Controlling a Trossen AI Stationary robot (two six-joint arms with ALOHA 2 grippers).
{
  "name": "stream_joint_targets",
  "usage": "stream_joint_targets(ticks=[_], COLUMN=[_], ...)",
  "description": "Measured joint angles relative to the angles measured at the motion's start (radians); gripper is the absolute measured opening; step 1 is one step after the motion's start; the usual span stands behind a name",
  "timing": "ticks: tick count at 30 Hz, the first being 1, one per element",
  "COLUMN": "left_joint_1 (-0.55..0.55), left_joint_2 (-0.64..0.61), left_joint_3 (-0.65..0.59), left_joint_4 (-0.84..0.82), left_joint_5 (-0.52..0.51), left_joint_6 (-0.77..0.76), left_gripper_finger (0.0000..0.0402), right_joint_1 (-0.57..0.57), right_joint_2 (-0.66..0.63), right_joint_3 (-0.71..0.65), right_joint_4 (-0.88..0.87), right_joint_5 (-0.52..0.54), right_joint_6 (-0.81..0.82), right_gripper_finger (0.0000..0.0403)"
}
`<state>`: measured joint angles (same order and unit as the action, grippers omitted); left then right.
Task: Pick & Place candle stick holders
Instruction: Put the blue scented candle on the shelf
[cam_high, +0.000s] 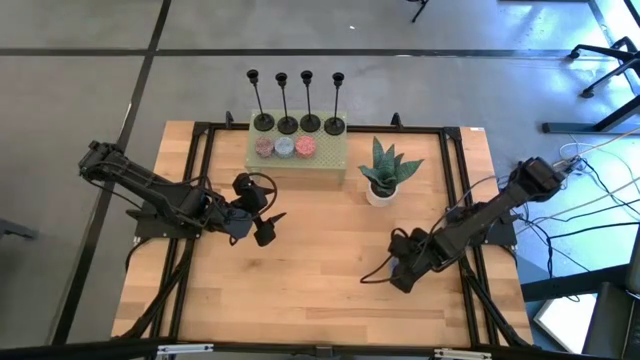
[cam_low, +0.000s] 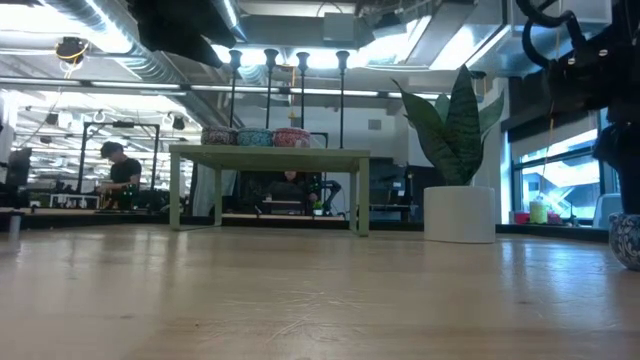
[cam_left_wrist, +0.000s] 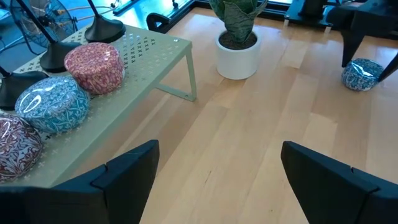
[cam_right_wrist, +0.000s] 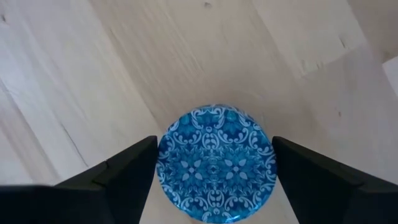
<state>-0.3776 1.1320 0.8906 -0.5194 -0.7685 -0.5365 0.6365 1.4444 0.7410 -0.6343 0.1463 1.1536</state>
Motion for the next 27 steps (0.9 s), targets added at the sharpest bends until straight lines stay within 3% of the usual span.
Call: stream_joint_targets(ticks=[27], left_joint_1=[0.000], left_joint_2=[0.000], left_joint_3=[0.000], left_joint_4=[0.000], left_joint_5=[0.000], left_joint_6=[0.000], left_gripper_finger=[0.0336], right_joint_1=[-0.001], right_joint_2=[0.023], right_joint_3=[0.017], right_joint_4=[0.014], right_joint_5=[-0.005], right_joint_6=[-0.081], right_gripper_finger=[0.0301])
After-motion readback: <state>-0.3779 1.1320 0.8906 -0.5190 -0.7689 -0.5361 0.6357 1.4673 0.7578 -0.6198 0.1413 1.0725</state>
